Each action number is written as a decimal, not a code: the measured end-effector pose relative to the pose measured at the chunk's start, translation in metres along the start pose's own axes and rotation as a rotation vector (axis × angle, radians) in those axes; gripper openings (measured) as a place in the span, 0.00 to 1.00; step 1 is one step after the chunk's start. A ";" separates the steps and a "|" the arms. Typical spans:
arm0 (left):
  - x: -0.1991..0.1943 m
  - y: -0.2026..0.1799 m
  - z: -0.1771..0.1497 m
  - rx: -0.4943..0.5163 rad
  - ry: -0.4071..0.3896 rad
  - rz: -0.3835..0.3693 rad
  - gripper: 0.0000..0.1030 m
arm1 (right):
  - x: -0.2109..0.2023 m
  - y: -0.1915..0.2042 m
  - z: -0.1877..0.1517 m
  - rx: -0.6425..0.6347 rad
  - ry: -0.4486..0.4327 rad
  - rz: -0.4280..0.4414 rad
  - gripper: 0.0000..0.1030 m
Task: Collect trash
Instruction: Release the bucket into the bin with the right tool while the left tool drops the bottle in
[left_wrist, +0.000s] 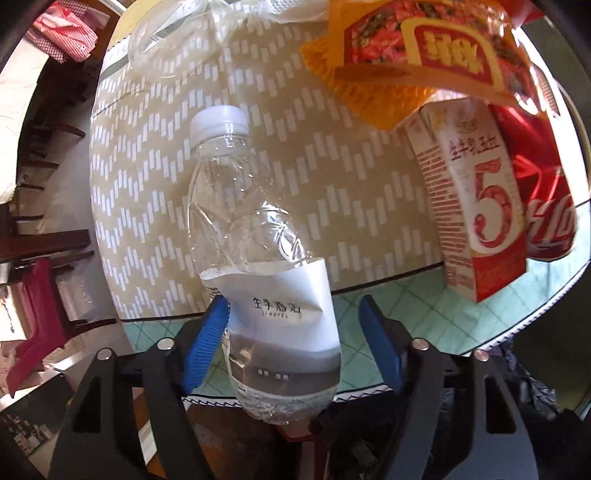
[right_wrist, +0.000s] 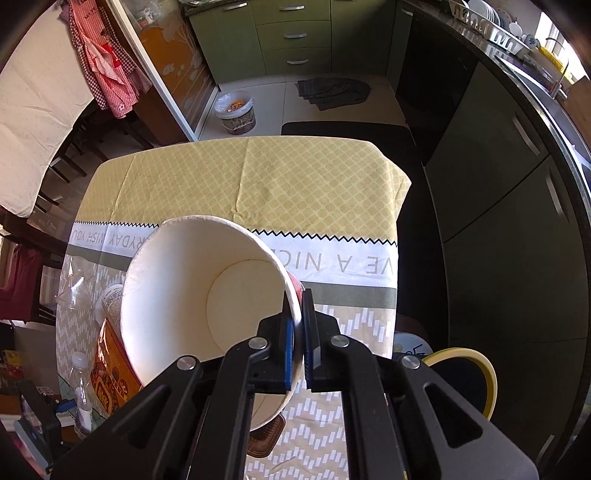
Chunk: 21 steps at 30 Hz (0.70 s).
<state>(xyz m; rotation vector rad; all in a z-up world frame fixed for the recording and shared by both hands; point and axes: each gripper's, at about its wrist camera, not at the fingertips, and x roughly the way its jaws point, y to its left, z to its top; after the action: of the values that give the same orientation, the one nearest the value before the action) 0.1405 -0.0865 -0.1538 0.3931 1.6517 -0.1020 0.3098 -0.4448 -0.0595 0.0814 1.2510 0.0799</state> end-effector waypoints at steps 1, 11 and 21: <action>0.004 -0.005 0.000 0.013 0.008 0.033 0.68 | 0.000 0.000 0.000 0.000 0.001 0.001 0.05; 0.001 0.003 0.001 -0.008 0.002 0.016 0.40 | 0.004 0.000 0.000 -0.009 -0.001 -0.003 0.05; -0.030 0.017 -0.013 0.028 -0.064 -0.058 0.23 | -0.005 -0.018 0.000 0.043 -0.020 0.033 0.05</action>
<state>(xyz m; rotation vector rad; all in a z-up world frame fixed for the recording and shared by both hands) 0.1361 -0.0723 -0.1200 0.3597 1.6003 -0.1797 0.3086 -0.4630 -0.0568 0.1403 1.2322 0.0804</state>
